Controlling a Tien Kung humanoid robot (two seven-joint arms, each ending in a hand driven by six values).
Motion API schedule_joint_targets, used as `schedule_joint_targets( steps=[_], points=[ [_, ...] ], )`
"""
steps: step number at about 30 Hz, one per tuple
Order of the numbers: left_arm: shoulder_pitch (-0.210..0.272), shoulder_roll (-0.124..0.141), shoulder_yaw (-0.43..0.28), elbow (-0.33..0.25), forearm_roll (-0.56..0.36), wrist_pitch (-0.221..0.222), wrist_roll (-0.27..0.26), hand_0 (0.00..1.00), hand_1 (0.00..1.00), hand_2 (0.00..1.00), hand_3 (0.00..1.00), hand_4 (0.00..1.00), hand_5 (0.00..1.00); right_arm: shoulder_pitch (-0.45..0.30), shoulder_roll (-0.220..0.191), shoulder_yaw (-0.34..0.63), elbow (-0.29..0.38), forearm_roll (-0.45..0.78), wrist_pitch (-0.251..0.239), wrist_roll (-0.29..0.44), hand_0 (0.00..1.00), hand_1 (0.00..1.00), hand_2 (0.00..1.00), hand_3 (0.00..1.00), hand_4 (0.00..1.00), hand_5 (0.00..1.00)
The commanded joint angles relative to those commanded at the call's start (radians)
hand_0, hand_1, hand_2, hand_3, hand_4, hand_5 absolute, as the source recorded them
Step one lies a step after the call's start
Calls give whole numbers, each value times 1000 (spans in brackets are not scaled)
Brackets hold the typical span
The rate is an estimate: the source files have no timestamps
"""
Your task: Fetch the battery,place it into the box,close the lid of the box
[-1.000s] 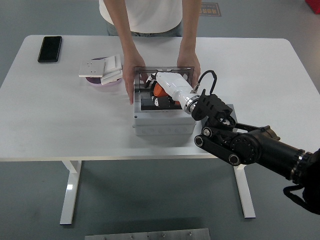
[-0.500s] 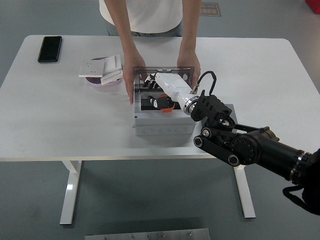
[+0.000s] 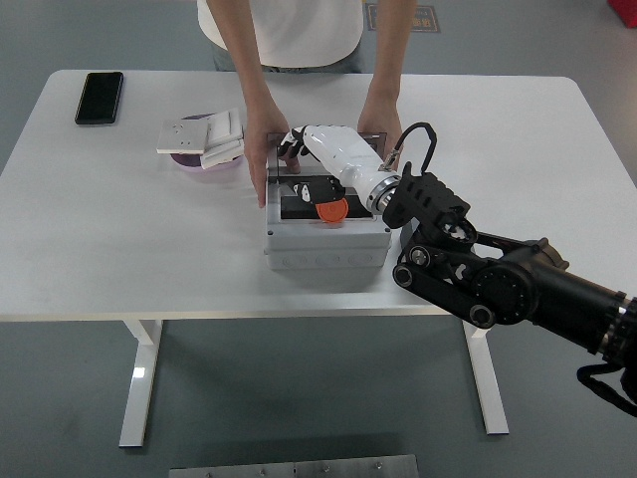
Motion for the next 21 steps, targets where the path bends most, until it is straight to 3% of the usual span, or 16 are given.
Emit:
schedule_joint_targets(
  steps=[8,16,17,21],
  points=[
    [3,-2,4,0,-9,2,-3,638,739,586,520,382,2,30,-36,45,55,26,11,-18,669,624,639,659,735,71],
    [1,-1,5,1,-12,3,-5,638,739,585,520,383,2,44,-51,109,53,58,11,-18,654,621,637,658,752,102],
    [0,-1,5,1,-12,3,-5,638,739,585,520,384,2,44,-51,113,50,61,13,-18,648,617,637,654,740,299],
    [-1,-2,5,1,-10,3,-5,638,739,585,520,384,2,43,-48,122,35,80,16,-14,648,617,637,654,740,299]
  ],
)
